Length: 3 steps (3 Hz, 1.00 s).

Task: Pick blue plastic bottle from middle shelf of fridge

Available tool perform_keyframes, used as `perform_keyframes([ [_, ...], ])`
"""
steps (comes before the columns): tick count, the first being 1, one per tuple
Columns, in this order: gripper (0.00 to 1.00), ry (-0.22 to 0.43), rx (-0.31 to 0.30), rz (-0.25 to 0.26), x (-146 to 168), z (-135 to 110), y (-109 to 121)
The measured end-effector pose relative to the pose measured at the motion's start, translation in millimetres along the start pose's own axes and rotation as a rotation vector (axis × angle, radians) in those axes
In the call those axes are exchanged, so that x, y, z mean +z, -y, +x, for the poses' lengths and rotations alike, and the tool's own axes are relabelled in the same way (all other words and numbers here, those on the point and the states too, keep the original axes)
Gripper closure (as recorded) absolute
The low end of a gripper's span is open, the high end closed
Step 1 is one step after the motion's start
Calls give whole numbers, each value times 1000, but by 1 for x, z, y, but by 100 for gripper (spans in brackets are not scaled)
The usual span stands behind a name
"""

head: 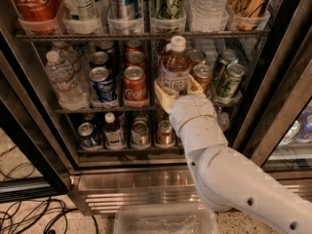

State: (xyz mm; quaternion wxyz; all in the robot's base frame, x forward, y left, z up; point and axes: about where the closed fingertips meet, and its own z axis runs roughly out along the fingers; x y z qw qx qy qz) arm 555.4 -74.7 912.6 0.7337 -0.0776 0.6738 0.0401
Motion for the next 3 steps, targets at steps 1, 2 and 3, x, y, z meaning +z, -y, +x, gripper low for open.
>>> perform_keyframes([
  [1,100,-4,0,-3,-2,7,-1],
  [2,100,-4,0,-3,-2,7,-1],
  [3,100,-35,10,-70,-10,13,-13],
])
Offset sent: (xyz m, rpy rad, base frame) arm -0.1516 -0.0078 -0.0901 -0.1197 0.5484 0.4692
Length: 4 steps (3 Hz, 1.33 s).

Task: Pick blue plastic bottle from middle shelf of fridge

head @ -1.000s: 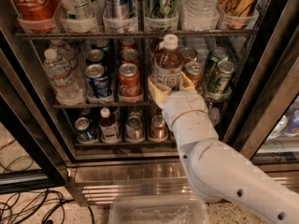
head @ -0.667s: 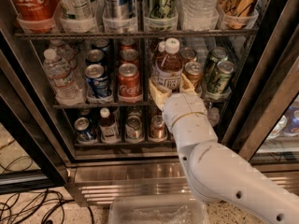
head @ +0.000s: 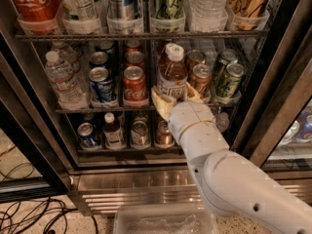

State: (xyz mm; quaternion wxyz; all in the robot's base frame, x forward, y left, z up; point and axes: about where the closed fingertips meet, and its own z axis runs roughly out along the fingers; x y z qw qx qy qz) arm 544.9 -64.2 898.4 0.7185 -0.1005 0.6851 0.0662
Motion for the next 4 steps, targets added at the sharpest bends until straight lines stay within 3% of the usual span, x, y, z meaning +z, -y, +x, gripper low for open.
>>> perform_keyframes([
  [1,100,-65,19,-53,-21,12,-9],
  [4,100,-67,24,-56,-23,22,-11],
])
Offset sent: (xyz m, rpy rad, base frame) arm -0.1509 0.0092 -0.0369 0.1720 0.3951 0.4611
